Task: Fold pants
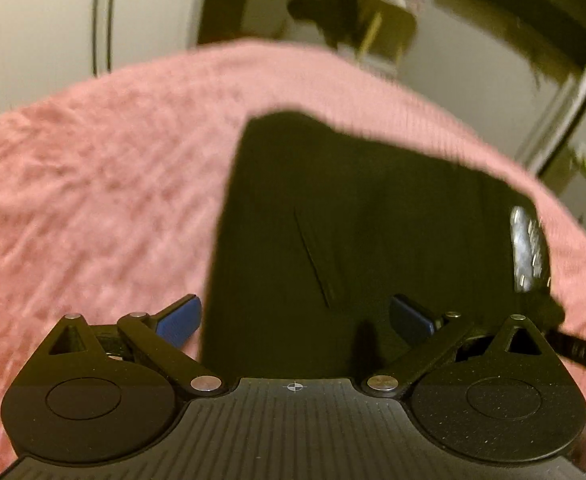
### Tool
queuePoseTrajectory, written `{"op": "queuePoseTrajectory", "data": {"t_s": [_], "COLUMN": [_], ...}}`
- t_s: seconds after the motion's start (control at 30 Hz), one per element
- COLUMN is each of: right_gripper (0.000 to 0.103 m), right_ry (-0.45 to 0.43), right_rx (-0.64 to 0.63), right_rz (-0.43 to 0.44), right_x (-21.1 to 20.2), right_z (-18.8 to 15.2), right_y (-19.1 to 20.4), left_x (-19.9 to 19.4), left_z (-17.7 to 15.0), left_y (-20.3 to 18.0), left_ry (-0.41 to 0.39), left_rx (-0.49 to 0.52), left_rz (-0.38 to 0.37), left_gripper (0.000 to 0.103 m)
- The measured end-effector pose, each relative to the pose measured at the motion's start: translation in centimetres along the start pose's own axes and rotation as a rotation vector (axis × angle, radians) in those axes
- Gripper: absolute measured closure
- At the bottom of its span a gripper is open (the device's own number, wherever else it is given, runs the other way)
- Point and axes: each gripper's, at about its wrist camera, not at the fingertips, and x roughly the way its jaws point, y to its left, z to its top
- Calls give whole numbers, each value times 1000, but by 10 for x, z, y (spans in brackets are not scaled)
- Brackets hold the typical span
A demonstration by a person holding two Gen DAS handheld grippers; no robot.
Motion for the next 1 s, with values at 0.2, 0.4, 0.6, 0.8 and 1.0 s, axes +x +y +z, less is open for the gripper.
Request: {"op": "queuePoseTrajectory", "data": {"t_s": [0.2,0.4,0.6,0.8,1.0], "right_gripper": [103,92,89,94,96], "right_ry": [-7,-124,-122,-27,-77], "right_rx": [37,24,-36,-157,-194], "right_rz": [34,96,8,-123,-119], "right_x": [-2,-37,10,92,94], "right_z": [0,29,98,100,89], "right_y": [-7,4,24,16,13], "left_x": [23,-2,-1,3,13], "left_z": [-1,-1,3,5,7], "left_y": [5,10,9,14,14], "left_ry": [123,-35,-78,-85,-61], "left_rx": [-26,-53,-65,-78,-79], "left_rz": [25,-34,-27,-4,19], "left_gripper": [0,0,0,0,0]}}
